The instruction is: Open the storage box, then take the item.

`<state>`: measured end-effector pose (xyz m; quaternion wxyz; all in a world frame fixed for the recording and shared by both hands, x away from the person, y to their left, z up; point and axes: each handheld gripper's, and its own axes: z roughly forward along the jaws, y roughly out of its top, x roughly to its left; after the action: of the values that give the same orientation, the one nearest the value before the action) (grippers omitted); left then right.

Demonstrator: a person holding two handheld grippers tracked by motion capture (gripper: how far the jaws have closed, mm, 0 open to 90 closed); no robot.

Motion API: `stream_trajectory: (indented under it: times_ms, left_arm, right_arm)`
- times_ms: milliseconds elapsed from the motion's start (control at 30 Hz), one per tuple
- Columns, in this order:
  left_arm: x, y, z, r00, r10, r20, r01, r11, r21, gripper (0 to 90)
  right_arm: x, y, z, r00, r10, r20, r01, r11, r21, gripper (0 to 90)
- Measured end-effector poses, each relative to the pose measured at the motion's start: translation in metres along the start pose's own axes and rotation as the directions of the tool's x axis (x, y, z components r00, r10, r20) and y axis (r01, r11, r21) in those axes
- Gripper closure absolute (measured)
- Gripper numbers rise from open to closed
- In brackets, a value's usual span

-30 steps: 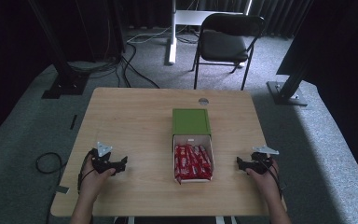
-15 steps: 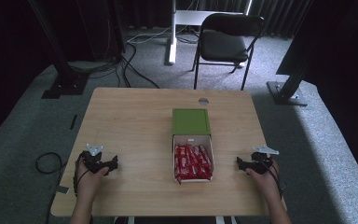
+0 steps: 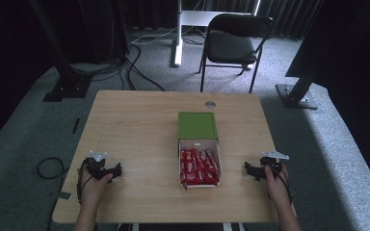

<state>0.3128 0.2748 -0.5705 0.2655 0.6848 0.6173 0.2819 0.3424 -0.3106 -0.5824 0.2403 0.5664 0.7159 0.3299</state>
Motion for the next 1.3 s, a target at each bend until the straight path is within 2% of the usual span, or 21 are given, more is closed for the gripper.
stream_trajectory:
  times_ms: [167, 200, 333, 633, 933, 1000, 1133, 1200, 1300]
  left_arm:
    - [0.0011, -0.0006, 0.0006, 0.9999, -0.010, 0.009, 0.010, 0.9999, -0.002, 9.8]
    - [0.0018, -0.0016, 0.0022, 0.9993, -0.029, 0.025, 0.029, 0.9995, -0.012, 9.9]
    - [0.0018, -0.0015, 0.0023, 0.9992, -0.029, 0.026, 0.029, 0.9995, -0.013, 9.6]
    - [0.0013, -0.0015, 0.0022, 0.9993, -0.030, 0.022, 0.031, 0.9995, -0.011, 9.7]
    - [0.0010, -0.0013, 0.0024, 0.9992, -0.033, 0.021, 0.034, 0.9994, -0.011, 9.6]
    - [0.0010, -0.0013, 0.0024, 0.9992, -0.033, 0.021, 0.033, 0.9994, -0.011, 9.6]
    - [0.0011, -0.0013, 0.0024, 0.9992, -0.032, 0.022, 0.033, 0.9994, -0.011, 9.6]
    - [0.0012, -0.0013, 0.0024, 0.9993, -0.030, 0.023, 0.030, 0.9995, -0.011, 9.6]
    - [0.0014, -0.0012, 0.0025, 0.9993, -0.028, 0.025, 0.028, 0.9996, -0.011, 9.6]
  right_arm:
    - [0.0014, 0.0001, 0.0004, 0.9999, -0.014, 0.009, 0.014, 0.9999, 0.005, 9.9]
    - [0.0014, 0.0001, 0.0004, 0.9999, -0.015, 0.006, 0.015, 0.9999, 0.005, 9.9]
    - [0.0010, -0.0006, -0.0003, 0.9991, -0.036, -0.023, 0.036, 0.9994, 0.002, 9.8]
    - [0.0016, -0.0009, -0.0007, 0.9988, -0.044, -0.022, 0.045, 0.9990, 0.006, 9.9]
    - [0.0016, -0.0013, -0.0011, 0.9990, -0.040, -0.018, 0.040, 0.9992, 0.004, 10.1]
    - [0.0015, -0.0014, -0.0014, 0.9991, -0.039, -0.017, 0.039, 0.9992, 0.002, 13.0]
    - [0.0016, -0.0029, -0.0035, 0.9992, -0.026, -0.029, 0.025, 0.9996, -0.011, 13.7]
    - [0.0035, -0.0033, -0.0051, 0.9986, -0.004, -0.053, 0.003, 0.9999, -0.013, 13.5]
    - [0.0057, -0.0029, -0.0072, 0.9985, -0.007, -0.054, 0.006, 0.9999, -0.010, 13.5]
